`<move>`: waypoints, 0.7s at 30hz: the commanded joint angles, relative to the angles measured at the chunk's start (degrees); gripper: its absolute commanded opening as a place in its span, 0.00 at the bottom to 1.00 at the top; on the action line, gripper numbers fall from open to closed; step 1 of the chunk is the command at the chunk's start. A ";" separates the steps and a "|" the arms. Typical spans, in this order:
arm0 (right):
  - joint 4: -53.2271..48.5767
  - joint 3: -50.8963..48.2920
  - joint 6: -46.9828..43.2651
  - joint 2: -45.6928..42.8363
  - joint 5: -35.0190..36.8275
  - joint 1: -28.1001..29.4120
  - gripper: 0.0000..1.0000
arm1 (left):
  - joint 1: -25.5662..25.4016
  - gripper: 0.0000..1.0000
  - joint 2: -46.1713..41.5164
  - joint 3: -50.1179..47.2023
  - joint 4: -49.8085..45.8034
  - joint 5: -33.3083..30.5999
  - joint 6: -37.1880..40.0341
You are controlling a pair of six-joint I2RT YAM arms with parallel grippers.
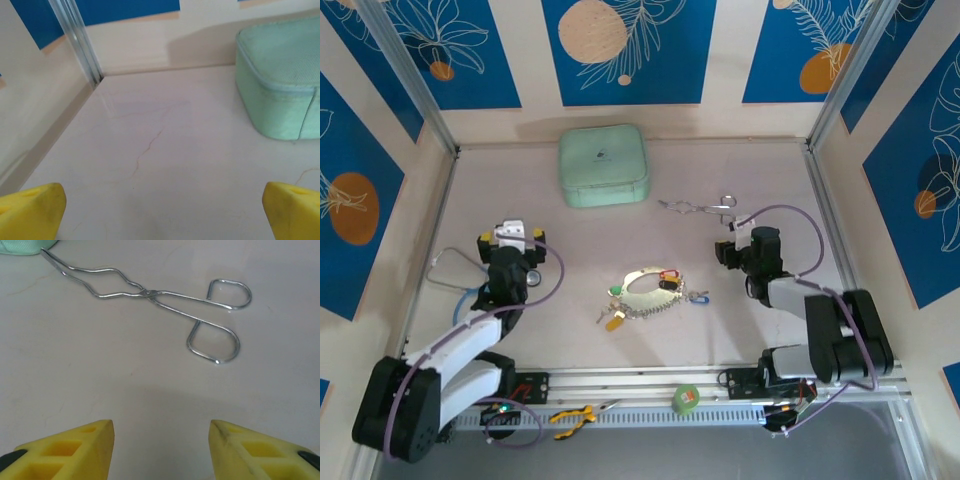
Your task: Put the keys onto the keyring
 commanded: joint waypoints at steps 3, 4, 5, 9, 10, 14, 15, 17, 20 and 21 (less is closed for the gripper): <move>15.85 -0.20 2.97 2.50 -3.96 -2.46 0.52 | 2.37 0.99 9.60 -2.91 15.10 4.64 2.17; 18.61 -1.48 3.72 3.00 -4.97 -3.44 0.52 | 2.72 0.99 12.05 -3.47 18.77 5.49 2.32; 22.03 -2.76 3.88 4.23 -7.14 -4.39 0.52 | 2.98 0.99 14.12 -3.77 21.65 6.41 2.46; 21.83 -1.95 4.07 6.72 -8.44 -5.00 0.53 | 3.87 0.99 19.80 -2.77 27.69 9.22 4.55; 22.40 -1.44 4.20 7.34 -8.53 -5.10 0.53 | 4.56 0.99 21.57 -2.65 29.29 10.49 4.47; 19.79 0.31 5.69 7.99 -9.54 -6.49 0.54 | 6.49 0.99 34.27 -4.03 45.27 13.76 4.27; 18.34 0.65 5.88 7.61 -10.12 -6.74 0.54 | 6.30 1.00 34.73 -4.32 46.43 14.35 5.05; 17.65 1.32 6.45 7.95 -10.83 -7.22 0.54 | 7.07 1.00 31.03 -3.78 39.21 16.58 3.82; 16.38 1.99 7.56 8.01 -10.04 -7.82 0.54 | 7.40 1.00 32.15 -0.53 36.05 12.34 2.62; 16.47 2.01 7.74 8.07 -9.95 -7.89 0.54 | 7.60 1.00 30.90 1.12 30.02 12.28 1.71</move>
